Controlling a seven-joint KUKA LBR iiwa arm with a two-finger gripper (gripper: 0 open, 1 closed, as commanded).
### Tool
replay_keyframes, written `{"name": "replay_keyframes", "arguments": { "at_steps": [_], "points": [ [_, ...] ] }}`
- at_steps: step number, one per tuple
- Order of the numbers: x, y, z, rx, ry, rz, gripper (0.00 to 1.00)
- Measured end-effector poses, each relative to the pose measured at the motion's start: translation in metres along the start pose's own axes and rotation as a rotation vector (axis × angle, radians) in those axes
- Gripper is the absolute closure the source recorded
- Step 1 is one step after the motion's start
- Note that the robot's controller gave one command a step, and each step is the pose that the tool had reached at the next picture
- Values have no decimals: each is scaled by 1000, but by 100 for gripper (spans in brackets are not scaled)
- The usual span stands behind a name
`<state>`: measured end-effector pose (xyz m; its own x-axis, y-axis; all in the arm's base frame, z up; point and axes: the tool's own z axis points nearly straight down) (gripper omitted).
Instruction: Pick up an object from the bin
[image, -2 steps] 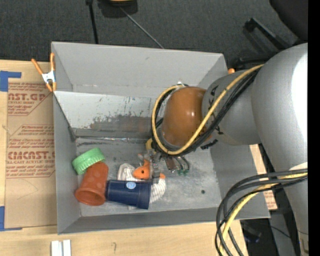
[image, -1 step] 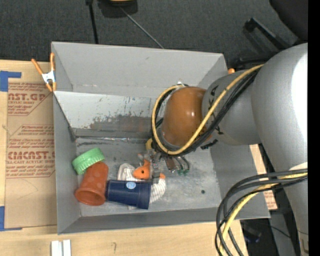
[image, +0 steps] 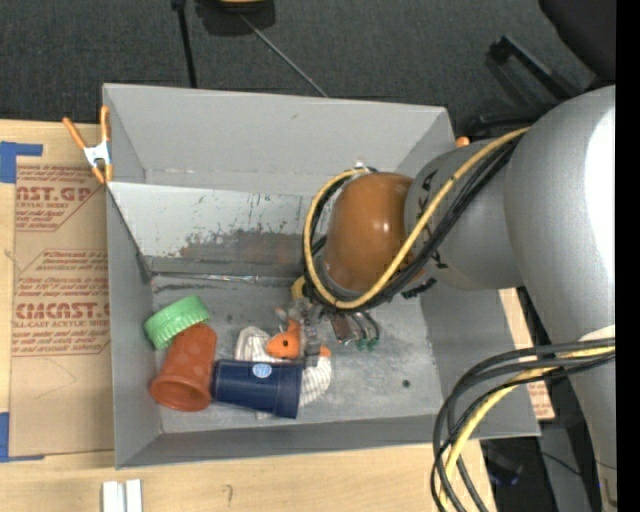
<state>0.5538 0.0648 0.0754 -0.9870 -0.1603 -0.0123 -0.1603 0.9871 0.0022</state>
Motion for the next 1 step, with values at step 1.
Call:
{"name": "replay_keyframes", "arguments": {
  "at_steps": [1],
  "points": [
    [1,0,-8,0,7,0,100]
  ]
}}
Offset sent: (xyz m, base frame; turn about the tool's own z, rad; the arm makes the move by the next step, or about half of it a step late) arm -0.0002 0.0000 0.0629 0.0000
